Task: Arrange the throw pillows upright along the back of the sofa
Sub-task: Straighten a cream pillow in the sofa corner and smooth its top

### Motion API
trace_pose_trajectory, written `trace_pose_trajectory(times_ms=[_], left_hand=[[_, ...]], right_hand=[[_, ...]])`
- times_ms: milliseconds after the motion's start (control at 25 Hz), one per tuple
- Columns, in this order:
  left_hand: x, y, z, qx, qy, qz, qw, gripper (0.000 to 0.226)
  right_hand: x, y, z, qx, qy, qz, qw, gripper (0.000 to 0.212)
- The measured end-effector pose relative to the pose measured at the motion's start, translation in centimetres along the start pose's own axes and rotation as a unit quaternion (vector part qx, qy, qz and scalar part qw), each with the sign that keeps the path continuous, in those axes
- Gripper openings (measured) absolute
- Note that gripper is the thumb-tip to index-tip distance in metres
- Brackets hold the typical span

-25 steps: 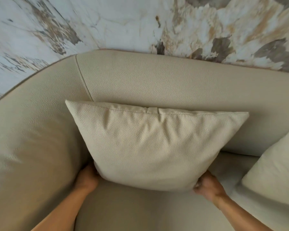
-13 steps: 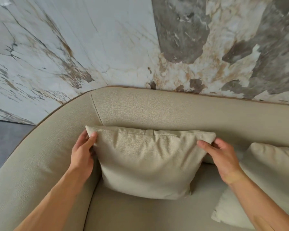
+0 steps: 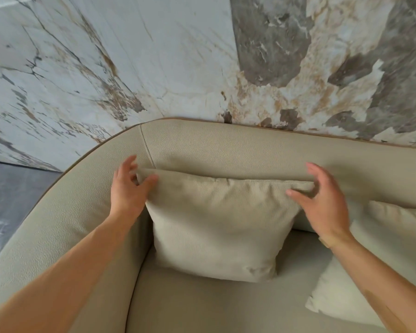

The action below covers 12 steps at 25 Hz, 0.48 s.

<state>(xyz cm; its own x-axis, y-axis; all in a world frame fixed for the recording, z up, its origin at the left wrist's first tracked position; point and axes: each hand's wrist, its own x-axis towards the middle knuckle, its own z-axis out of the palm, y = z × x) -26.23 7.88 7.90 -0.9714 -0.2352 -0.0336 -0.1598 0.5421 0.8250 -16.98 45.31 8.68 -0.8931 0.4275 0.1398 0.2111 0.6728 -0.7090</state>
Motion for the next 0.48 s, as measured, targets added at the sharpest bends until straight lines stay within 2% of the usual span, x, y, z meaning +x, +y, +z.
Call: trace_pose_trajectory(times_ms=[40,80,120,160,240,360,480], left_hand=[[0.3,0.5,-0.4,0.078,-0.028,0.108,0.991,0.062],[0.7,0.8,-0.4,0.170,-0.067,0.223,0.958,0.061],[1.2,1.1,-0.1,0.247,-0.119,0.296,0.915,0.056],[1.6,1.5,0.3,0.303,-0.174,0.312,0.883,0.051],[1.9,2.3,1.1,0.349,-0.234,0.273,0.866,0.037],[1.7,2.8,1.5,0.352,-0.188,0.280,0.873,0.020],[1.1,2.4,1.4,0.319,-0.105,0.298,0.893,0.015]], right_hand=[[0.0,-0.9,-0.1,-0.113,0.002,-0.139,0.984,0.062],[0.2,-2.1,0.2,-0.195,-0.035,-0.231,0.953,0.061],[0.3,-3.3,0.7,-0.257,-0.100,-0.258,0.926,0.059],[0.5,-4.1,1.3,-0.303,-0.163,-0.240,0.908,0.055],[1.1,-4.8,2.2,-0.341,-0.218,-0.180,0.896,0.039],[2.3,-5.0,1.8,-0.287,-0.195,-0.145,0.927,0.017],[2.2,-4.2,2.3,-0.266,-0.145,-0.129,0.944,0.018]])
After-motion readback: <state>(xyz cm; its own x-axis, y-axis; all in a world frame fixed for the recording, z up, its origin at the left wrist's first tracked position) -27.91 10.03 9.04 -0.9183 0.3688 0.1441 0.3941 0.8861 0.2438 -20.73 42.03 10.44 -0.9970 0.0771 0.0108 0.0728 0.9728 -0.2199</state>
